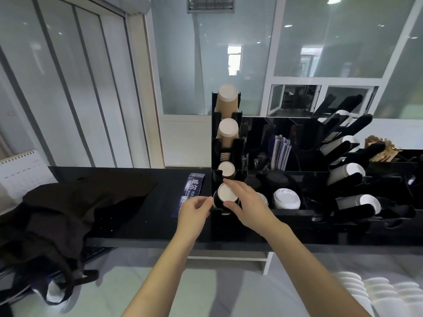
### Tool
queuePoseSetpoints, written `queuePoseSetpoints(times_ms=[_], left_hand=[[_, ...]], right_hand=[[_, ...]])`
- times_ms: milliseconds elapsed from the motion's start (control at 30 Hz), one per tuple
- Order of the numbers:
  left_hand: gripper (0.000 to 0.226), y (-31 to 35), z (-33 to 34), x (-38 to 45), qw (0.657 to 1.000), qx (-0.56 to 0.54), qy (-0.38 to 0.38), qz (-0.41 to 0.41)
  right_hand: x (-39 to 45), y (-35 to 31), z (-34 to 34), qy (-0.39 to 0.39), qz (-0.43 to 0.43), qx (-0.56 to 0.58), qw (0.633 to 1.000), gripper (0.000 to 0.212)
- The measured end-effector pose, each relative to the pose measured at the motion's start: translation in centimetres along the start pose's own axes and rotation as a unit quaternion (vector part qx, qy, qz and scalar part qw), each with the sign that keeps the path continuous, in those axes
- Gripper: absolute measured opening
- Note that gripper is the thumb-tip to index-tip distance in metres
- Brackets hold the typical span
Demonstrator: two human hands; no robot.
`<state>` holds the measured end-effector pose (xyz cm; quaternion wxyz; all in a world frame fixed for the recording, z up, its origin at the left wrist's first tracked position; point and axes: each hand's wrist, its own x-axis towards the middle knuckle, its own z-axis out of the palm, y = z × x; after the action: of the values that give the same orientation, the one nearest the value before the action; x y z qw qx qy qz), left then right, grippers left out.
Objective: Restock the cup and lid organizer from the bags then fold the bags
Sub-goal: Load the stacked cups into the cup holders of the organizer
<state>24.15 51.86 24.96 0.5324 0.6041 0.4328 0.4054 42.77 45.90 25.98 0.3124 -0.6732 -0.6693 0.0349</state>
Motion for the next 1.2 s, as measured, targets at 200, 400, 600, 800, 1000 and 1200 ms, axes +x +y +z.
queuePoseSetpoints(times_ms=[200, 400, 600, 800, 1000, 1200], left_hand=[[0.017, 0.9, 0.1, -1.5, 0.997, 0.045, 0.036, 0.050], [0.019, 0.0, 2.1, -5.5, 0.995, -0.001, 0.043, 0.086], [0.019, -2.9, 8.1, -10.1, 0.997, 0.002, -0.058, 0.051], [0.017, -7.0, 16.8, -13.8, 0.991, 0.035, -0.127, -0.012], [0.011, -11.3, 28.7, -17.4, 0.978, 0.097, -0.164, -0.089], [0.032, -14.8, 39.0, -19.0, 0.958, 0.206, -0.164, -0.113]], right_hand=[[-2.3, -1.4, -1.6, 0.000, 0.042, 0.028, 0.999, 0.079], [-9.6, -0.8, -2.5, 0.113, 0.086, 0.092, 0.986, 0.050], [-17.3, 2.6, -2.8, 0.164, 0.162, 0.101, 0.968, 0.040], [-24.9, 9.9, -4.0, 0.158, 0.247, 0.101, 0.951, 0.031], [-33.2, 19.7, -6.6, 0.131, 0.324, 0.094, 0.932, 0.027], [-39.4, 29.0, -10.4, 0.069, 0.382, 0.059, 0.920, 0.034]])
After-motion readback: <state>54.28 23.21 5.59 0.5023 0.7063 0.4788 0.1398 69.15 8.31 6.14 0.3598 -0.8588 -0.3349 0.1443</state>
